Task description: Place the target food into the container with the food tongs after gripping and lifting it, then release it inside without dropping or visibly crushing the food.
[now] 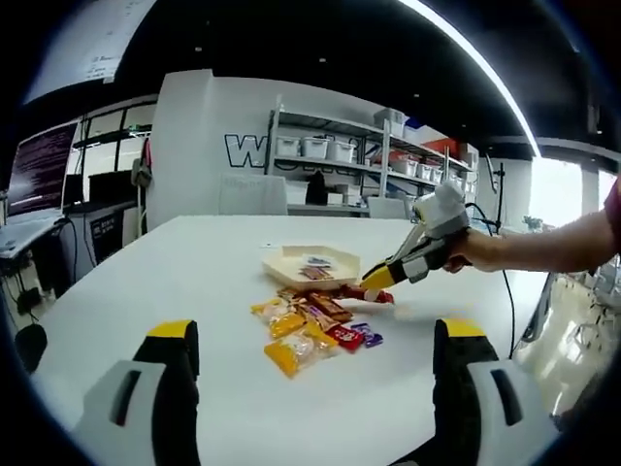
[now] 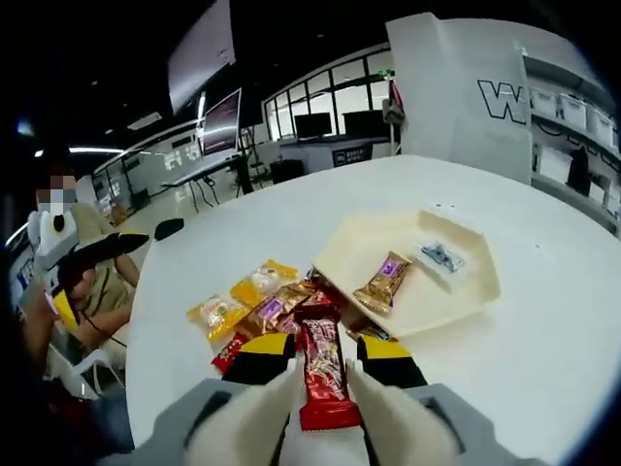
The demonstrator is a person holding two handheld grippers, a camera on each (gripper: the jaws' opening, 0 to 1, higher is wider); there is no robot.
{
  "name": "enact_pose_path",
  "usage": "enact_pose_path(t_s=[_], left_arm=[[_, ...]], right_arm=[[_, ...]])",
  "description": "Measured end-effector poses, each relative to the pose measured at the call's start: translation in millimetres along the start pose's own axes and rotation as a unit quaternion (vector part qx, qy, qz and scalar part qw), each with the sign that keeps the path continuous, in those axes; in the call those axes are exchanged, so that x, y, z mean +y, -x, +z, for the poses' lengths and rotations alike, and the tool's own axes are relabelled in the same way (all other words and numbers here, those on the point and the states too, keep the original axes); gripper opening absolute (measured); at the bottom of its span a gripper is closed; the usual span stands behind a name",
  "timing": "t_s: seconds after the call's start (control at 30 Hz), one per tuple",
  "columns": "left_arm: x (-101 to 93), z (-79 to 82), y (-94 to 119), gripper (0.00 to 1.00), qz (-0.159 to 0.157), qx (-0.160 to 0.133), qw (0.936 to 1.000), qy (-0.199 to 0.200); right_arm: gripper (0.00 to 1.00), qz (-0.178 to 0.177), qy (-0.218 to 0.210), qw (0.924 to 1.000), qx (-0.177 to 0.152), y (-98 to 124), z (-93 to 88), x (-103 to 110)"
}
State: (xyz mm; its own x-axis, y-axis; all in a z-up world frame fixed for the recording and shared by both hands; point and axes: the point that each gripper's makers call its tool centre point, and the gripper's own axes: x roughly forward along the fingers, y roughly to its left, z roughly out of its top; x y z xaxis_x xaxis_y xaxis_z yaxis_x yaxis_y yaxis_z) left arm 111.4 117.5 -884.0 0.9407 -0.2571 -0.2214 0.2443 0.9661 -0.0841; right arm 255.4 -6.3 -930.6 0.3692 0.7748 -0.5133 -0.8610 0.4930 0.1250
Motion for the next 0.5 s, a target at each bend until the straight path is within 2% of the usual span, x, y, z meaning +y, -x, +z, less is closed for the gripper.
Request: enact_pose_path(t_s=[0.17, 0.27, 0.37, 0.5], left_arm=[[-2.3, -4.6, -0.4, 0.99, 0.0, 0.021, 0.9993, -0.032], [-3.7, -7.7, -0.8, 0.99, -0.005, 0.022, 0.9995, -0.023], [-5.1, -11.8, -1.4, 0.99, -0.008, 0.029, 0.9993, -0.024], [-5.1, -12.7, -1.5, 0.99, -0.009, 0.032, 0.999, -0.029]], right_arm=[[0.19, -0.002, 0.012, 0.9998, -0.014, 1.0, 17.6, 0.7], [0.19, -0.003, 0.003, 0.9997, -0.023, 0.9, 27.2, -3.6], [0.19, -0.009, 0.002, 0.9997, -0.022, -0.4, 29.0, -9.9], [0.2, -0.002, -0.021, 0.9997, -0.015, 0.5, 24.6, -11.1]])
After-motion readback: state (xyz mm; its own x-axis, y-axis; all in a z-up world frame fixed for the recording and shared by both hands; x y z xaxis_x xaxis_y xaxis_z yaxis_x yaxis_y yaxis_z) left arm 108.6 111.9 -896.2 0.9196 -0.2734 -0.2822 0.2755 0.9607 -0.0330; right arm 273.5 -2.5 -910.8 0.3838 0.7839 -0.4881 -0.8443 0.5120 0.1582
